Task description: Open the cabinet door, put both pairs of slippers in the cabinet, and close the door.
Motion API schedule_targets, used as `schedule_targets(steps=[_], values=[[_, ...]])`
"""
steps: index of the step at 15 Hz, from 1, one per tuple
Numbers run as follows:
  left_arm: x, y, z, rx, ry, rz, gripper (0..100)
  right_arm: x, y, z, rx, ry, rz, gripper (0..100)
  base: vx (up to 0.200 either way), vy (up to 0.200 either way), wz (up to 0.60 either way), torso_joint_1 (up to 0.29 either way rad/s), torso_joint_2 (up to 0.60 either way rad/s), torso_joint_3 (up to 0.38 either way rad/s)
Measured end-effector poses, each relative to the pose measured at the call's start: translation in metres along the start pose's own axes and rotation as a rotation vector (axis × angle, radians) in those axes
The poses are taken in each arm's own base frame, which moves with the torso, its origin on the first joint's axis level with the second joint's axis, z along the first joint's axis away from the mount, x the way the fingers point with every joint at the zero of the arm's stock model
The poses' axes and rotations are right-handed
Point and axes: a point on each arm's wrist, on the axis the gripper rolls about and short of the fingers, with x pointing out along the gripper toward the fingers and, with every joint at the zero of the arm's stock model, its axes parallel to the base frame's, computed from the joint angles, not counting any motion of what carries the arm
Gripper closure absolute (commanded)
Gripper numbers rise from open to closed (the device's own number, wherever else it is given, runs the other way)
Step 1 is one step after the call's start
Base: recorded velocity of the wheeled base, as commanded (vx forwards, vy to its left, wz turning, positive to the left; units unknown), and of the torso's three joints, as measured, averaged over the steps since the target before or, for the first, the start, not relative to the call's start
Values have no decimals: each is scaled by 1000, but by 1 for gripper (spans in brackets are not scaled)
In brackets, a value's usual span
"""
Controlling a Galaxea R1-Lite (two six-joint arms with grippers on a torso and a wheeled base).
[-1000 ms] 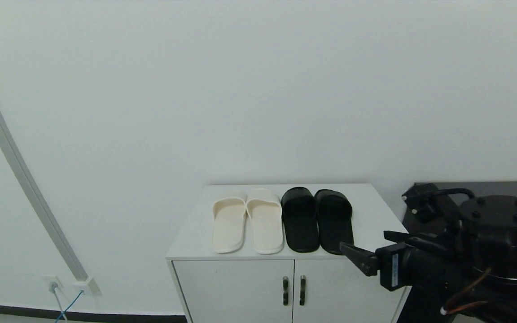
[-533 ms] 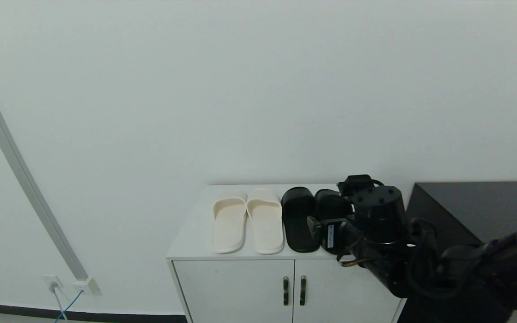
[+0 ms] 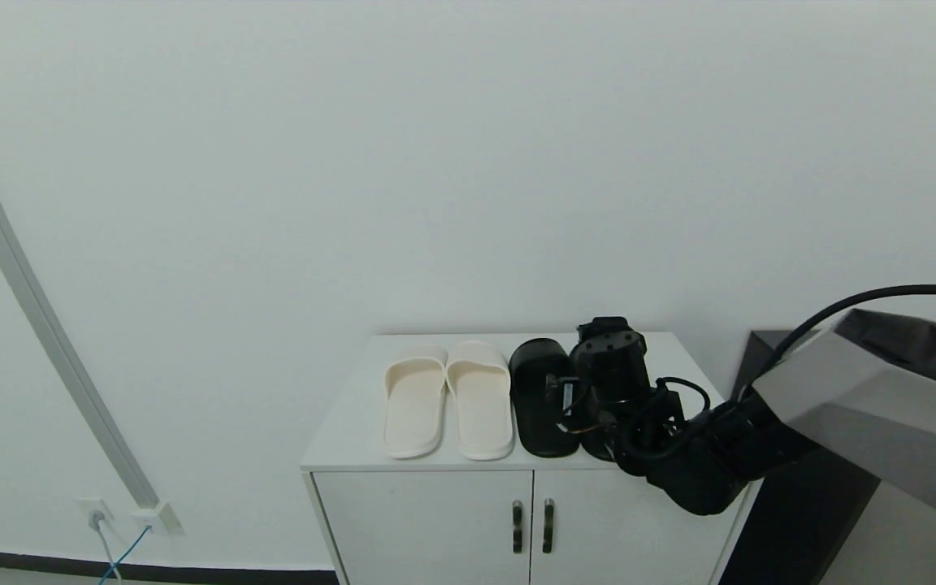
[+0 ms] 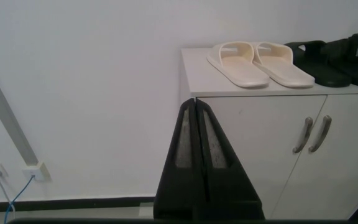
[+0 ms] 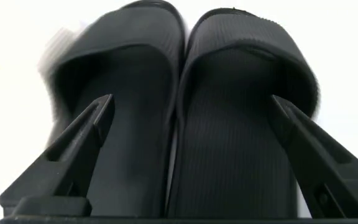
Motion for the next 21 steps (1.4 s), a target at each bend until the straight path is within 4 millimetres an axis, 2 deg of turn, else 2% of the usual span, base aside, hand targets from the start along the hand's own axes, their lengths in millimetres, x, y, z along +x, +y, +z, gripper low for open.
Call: schedule_targets(steps=[4, 12, 13, 21], values=[[0, 0, 0, 0, 0, -1, 100, 29, 0, -6, -3, -9, -28, 0, 0, 0, 0, 0, 0, 0], [0, 0, 0, 0, 0, 0, 100, 63, 4, -3, -45, -29, -51, 0, 0, 0, 0, 0, 0, 0], [0, 0, 0, 0, 0, 0, 100, 67, 4, -2, -40, -35, -53, 100, 0, 0, 0, 0, 0, 0], [0, 0, 0, -1, 0, 0, 100, 72, 2, -5, -33, -37, -60, 100, 0, 0, 0, 0, 0, 0]])
